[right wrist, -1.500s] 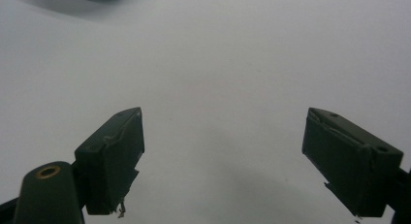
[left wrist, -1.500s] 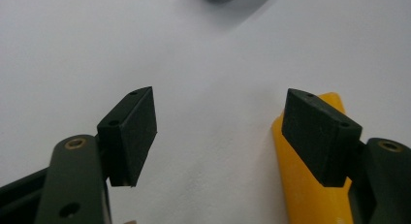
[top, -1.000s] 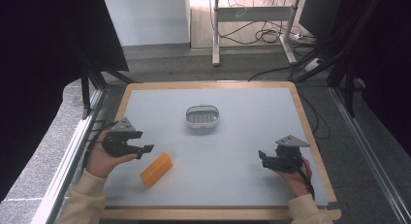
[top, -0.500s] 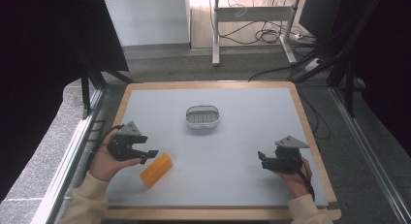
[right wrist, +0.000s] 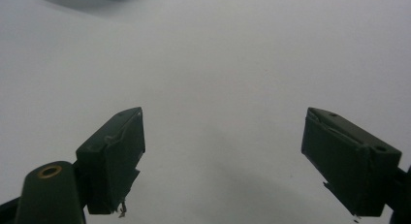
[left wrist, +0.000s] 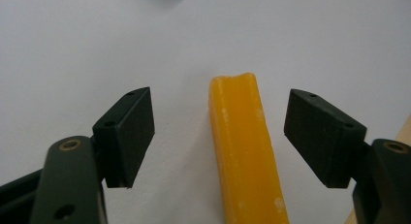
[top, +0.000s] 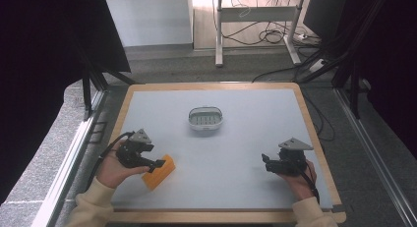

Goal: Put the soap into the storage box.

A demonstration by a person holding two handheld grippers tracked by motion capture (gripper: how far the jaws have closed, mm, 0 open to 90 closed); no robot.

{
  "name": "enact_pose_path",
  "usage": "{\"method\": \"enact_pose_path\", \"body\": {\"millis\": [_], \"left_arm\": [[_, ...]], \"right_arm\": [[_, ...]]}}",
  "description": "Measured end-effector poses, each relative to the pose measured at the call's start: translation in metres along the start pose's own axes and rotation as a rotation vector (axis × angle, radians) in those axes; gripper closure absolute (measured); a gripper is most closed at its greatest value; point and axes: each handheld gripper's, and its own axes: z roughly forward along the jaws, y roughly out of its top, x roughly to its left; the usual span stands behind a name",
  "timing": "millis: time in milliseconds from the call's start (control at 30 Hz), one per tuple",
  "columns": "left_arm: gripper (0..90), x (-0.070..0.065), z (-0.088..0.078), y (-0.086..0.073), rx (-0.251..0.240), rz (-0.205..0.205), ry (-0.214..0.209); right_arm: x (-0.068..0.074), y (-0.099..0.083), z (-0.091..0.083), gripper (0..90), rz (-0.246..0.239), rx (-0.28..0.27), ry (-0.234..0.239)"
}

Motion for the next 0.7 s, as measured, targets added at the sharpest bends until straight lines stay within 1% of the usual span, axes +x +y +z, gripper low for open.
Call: {"method": "enact_pose_path", "body": {"millis": [167,200,233,267,300,333,367,400,433,533,600,700], "left_arm": [[25.1,-0.003,0.003,-0.002,0.020,-0.001,0.005],[24.5,-0.003,0.006,-0.003,0.033,-0.004,0.009],[24.3,-0.003,0.006,-0.003,0.033,-0.004,0.009],[24.1,-0.004,0.009,-0.005,0.045,-0.014,0.009],[23.7,-0.004,0.011,-0.006,0.060,-0.011,0.011],[23.3,-0.004,0.011,-0.006,0.060,-0.011,0.011],[22.9,-0.005,0.015,-0.006,0.075,-0.010,0.012],[22.6,-0.005,0.015,-0.006,0.075,-0.010,0.012],[22.4,-0.007,0.017,-0.006,0.088,-0.009,0.010],[21.6,-0.008,0.021,-0.006,0.100,-0.012,0.014],[21.2,-0.009,0.024,-0.006,0.105,-0.016,0.006],[20.9,-0.010,0.028,-0.006,0.128,-0.010,0.003]], "right_arm": [[0.000,0.000,0.000,16.0,-0.002,0.004,-0.001],[0.000,0.000,0.001,16.0,-0.003,0.005,0.001],[0.000,0.000,0.001,16.0,-0.003,0.005,0.001],[0.000,0.000,0.001,16.0,-0.003,0.007,0.003],[0.001,0.000,0.001,16.0,-0.003,0.007,0.002],[0.001,0.000,0.001,16.0,-0.003,0.007,0.002],[0.001,-0.001,0.001,16.0,-0.002,0.007,0.003],[0.001,-0.001,0.001,16.0,-0.002,0.007,0.003],[0.000,-0.001,0.001,16.0,-0.003,0.008,0.003],[0.000,-0.001,0.001,16.0,-0.004,0.010,0.003],[0.000,-0.001,0.001,16.0,-0.006,0.011,0.002],[0.000,-0.001,0.002,16.0,-0.007,0.014,0.001]]}}
